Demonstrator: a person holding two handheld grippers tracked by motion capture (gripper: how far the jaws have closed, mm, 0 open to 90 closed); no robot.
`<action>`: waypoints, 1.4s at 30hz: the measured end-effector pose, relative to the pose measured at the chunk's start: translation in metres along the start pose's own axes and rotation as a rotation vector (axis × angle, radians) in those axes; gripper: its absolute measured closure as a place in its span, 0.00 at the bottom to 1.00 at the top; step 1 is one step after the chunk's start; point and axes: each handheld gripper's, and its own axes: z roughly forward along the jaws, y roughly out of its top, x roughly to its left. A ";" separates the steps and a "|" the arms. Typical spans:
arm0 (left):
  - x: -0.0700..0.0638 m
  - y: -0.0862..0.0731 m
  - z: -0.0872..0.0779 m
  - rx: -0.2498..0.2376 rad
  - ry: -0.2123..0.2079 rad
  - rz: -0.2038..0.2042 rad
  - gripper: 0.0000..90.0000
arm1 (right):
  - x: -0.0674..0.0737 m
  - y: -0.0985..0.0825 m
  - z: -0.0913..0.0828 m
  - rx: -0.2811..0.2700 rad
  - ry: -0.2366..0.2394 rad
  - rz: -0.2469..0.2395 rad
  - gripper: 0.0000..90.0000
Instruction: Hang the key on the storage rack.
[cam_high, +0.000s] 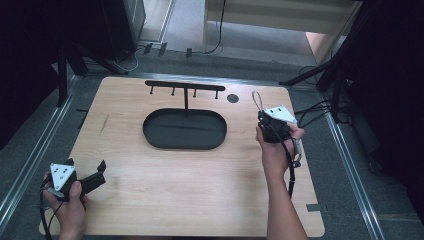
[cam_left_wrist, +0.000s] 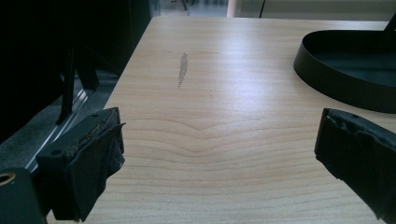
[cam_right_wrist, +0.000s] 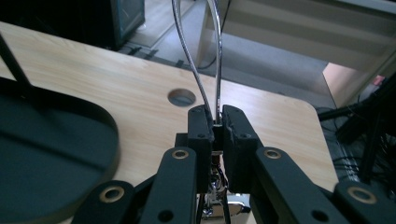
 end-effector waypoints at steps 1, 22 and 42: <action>0.000 0.000 0.000 -0.001 0.000 0.000 0.02 | 0.006 0.003 -0.001 -0.014 0.007 -0.002 0.93; 0.000 0.000 0.000 -0.002 -0.003 -0.002 0.02 | 0.076 0.017 -0.001 -0.074 0.114 -0.085 0.93; 0.001 0.000 0.000 0.001 -0.008 -0.003 0.02 | 0.107 0.015 0.011 -0.064 0.107 -0.082 0.93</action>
